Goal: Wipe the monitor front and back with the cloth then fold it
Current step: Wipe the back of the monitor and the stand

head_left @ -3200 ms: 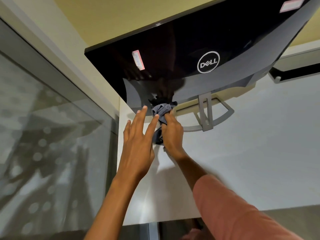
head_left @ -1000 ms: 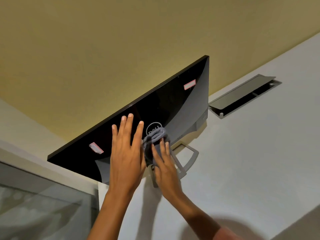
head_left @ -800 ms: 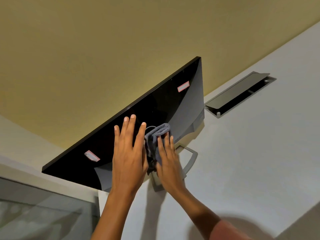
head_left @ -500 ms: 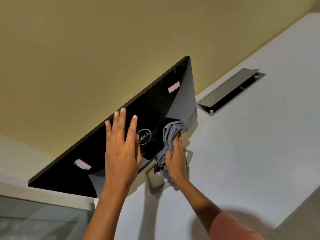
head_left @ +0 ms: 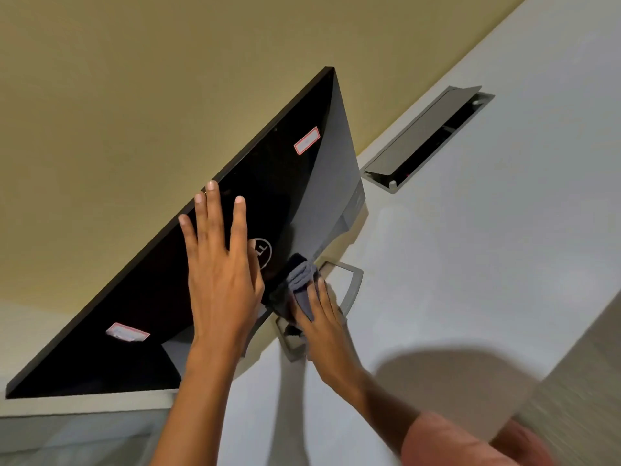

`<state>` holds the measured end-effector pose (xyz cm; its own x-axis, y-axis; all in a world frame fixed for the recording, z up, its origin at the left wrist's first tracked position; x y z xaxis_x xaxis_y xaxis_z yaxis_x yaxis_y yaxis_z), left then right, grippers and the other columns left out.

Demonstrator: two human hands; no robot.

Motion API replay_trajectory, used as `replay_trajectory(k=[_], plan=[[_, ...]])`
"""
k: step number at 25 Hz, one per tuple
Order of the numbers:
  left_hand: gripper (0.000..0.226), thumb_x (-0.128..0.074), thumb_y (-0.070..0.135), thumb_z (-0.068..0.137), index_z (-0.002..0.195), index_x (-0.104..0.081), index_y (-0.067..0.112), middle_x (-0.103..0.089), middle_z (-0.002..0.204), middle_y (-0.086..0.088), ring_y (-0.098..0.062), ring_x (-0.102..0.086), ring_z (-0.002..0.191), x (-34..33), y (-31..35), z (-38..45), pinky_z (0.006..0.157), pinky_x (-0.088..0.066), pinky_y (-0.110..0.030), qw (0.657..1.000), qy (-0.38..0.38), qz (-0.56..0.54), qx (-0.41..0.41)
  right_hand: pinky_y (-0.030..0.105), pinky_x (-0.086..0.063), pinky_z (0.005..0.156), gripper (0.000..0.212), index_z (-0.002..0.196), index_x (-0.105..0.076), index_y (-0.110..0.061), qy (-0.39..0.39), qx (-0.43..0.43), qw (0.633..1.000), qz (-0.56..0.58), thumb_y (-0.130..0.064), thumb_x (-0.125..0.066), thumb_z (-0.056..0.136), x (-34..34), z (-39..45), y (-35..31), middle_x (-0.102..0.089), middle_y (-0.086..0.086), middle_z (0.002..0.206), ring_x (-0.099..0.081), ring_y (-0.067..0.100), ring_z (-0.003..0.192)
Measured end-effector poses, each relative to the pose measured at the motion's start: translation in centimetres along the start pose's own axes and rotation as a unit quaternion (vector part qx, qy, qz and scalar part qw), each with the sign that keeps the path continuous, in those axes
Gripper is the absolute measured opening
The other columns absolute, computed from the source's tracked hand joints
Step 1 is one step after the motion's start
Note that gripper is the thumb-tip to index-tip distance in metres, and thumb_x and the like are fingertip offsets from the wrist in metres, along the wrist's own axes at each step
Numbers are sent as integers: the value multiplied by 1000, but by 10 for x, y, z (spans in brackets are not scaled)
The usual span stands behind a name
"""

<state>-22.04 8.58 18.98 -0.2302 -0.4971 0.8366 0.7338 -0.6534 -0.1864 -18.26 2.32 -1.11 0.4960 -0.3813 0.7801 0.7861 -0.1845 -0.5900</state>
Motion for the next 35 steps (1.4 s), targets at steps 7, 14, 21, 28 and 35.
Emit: replay_trajectory(k=[7,14,21,28,35], plan=[[58,-46,9,97,147,-19,2,-9,155,-23,-33,-3,144,-2,-5,0,118,2,-45,1000,19,7,-23,44,-42,99,99,136,-37,-20,-61,7,994,-93,-35,-87,52,-48,-58,49,-32,15,143,-10,38,142],[59,-42,15,100,147,-11,-3,-9,155,-21,-32,-5,144,-9,-2,-6,117,3,-47,998,29,26,-46,45,-46,99,90,140,-39,-17,-31,-7,999,-8,-23,-82,62,-14,-17,-19,-36,12,149,-32,39,136],[55,-38,19,100,146,-17,-4,-12,154,-22,-33,-7,144,-14,6,-2,117,4,-46,997,19,22,-68,48,-37,105,65,137,-44,-5,-21,-35,988,146,-38,-55,82,-30,-60,51,-18,-7,156,-15,25,143],[54,-38,19,101,146,-18,-4,-12,153,-27,-40,-7,142,-15,18,23,117,2,-47,997,56,21,-47,5,-11,103,64,148,-17,-22,85,-199,913,346,2,-43,95,51,26,20,-10,-6,157,-18,14,143],[57,-41,22,100,144,-21,-7,-16,152,-27,-37,-10,143,-25,13,27,119,-3,-44,998,55,17,-30,3,-31,66,20,92,-60,4,-48,-159,935,313,13,-43,86,45,47,35,-55,10,97,-44,10,84]])
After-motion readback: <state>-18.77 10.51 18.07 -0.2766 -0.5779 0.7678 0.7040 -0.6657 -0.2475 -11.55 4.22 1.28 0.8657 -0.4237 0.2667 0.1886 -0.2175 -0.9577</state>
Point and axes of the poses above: each hand's wrist, its own z-axis towards the middle knuckle, its own x-axis out of the back of the hand, y = z × x, the point moved 1 cm from there along z, towards the middle knuckle
